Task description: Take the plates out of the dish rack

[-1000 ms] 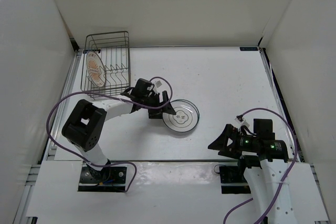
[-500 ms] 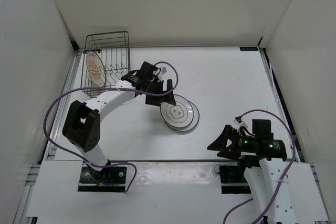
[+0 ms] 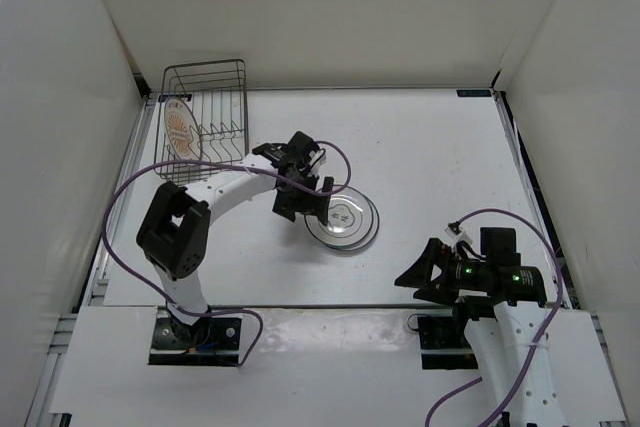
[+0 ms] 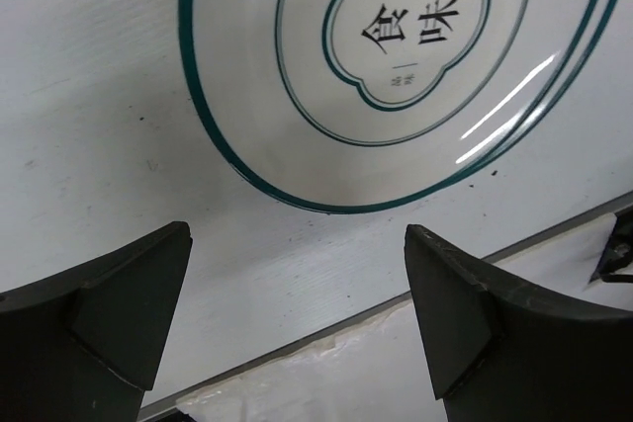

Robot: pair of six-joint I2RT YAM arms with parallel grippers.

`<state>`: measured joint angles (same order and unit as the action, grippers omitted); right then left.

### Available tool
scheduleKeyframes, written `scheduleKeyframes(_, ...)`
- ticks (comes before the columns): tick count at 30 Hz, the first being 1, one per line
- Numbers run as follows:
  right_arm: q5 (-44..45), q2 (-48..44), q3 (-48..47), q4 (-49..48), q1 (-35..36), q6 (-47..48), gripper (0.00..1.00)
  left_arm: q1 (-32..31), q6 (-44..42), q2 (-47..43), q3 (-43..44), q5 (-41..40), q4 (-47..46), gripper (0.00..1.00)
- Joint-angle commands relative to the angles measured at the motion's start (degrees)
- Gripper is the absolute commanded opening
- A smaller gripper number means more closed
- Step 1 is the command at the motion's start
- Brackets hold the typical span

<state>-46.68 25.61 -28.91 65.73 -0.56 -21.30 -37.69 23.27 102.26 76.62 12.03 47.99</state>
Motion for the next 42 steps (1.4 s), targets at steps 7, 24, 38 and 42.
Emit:
scheduleKeyframes(7,0.8,0.4,-0.6,0.7,0.2,1.0,0.9,-0.5,-1.3,-1.4,-3.0,-6.6,-3.9,1.0)
scheduleKeyframes(24,2.5,-0.5,0.3,1.7,0.2,1.7,0.9,-2.5,0.8,-0.7,-9.8,0.5,-21.5,0.94)
scheduleKeyframes(38,2.6,-0.7,1.0,2.2,0.2,2.4,0.9,-4.7,0.7,0.8,-7.9,0.7,-20.3,0.94)
scheduleKeyframes(42,2.9,-0.9,1.0,2.6,0.2,2.6,0.9,-4.8,-3.0,-2.5,-3.9,-5.4,-11.2,0.94)
